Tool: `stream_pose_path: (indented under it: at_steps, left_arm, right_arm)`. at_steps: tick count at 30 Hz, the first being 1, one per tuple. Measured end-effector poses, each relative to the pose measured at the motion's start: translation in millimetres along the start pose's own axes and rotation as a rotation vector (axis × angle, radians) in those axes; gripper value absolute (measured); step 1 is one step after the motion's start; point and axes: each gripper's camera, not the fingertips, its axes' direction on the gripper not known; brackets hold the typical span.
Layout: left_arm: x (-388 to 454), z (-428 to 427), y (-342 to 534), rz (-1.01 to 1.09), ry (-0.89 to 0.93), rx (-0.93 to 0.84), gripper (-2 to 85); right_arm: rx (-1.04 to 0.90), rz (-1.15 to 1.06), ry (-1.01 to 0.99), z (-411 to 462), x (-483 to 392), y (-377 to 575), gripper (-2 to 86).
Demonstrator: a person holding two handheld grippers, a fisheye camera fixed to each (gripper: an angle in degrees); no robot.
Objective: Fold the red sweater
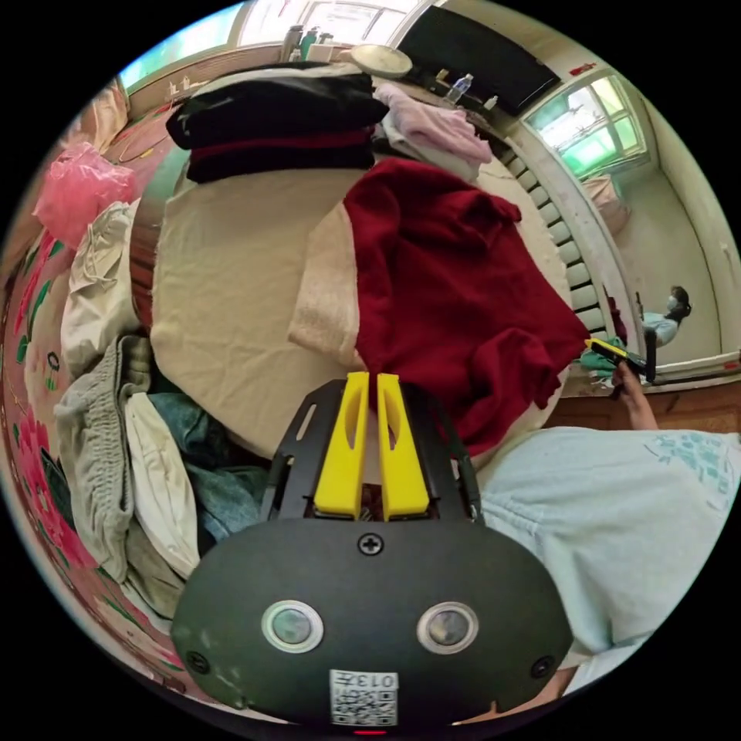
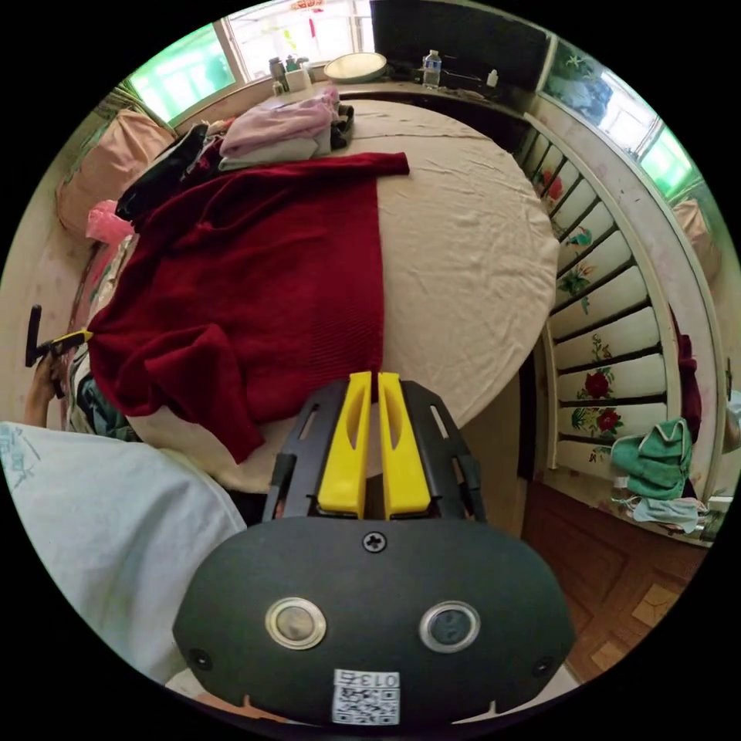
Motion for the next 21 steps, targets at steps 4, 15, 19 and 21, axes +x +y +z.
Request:
stream_pose_path:
  at_steps: [4,15,19,21]
  left_arm:
    - [3,-46,18,0.015,0.065,0.051,0.9]
    - [-58,-5,47,-0.27,0.044,0.05,6.1]
    - [-29,-14,-23,-0.096,-0.001,0.167,8.0]
    - [-10,-2,-69,0.004,-0.018,0.145,8.6]
  right_arm:
    - [0.013,-0.021,-0.031,-42,3,25,1.0]
    - [-0.033,0.052,0.022,11,43,62,6.8]
    - [0.101,-0.043,0.042,11,36,5,8.5]
    - [0.127,-0.092,-0.054,30,25,-53,8.9]
